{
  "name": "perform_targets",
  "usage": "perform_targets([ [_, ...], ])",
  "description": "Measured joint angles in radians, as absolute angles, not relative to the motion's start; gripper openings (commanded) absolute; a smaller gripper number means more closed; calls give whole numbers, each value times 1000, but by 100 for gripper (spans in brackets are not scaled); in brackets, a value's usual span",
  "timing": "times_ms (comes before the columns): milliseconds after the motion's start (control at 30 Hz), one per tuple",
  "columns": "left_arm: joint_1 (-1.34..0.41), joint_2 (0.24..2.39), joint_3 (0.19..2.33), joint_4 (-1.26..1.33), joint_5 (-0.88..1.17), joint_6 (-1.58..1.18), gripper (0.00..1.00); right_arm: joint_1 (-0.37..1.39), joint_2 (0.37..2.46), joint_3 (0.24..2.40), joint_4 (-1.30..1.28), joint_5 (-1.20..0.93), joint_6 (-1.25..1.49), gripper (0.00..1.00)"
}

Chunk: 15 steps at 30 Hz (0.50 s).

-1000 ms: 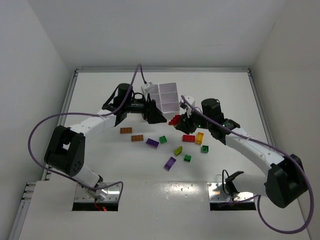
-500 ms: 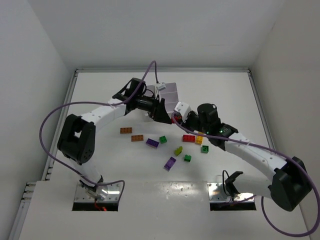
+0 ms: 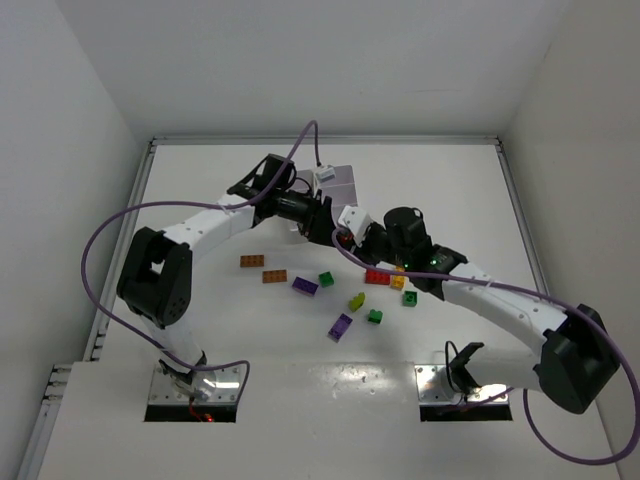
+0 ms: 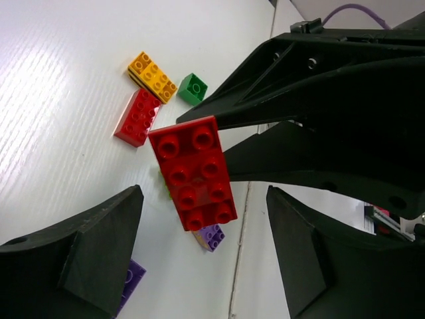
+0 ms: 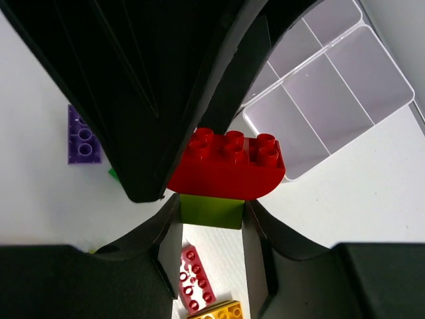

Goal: Sort the legos into containers by color

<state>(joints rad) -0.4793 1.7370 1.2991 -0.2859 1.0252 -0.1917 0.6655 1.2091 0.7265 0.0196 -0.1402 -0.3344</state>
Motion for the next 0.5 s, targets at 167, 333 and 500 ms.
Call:
perform_targets([
  [167,-493,1758,1322,-291,1037,-187,48,665,1235,740,23,-139,-336,0],
  [333,-488,1781,1331,-303,1013,-212,7,665,1245,744,16,-125,-357,0],
  [500,-491,1781,1331,-305,1006,-213,4,662,1222,714,39,-119,-372,0],
])
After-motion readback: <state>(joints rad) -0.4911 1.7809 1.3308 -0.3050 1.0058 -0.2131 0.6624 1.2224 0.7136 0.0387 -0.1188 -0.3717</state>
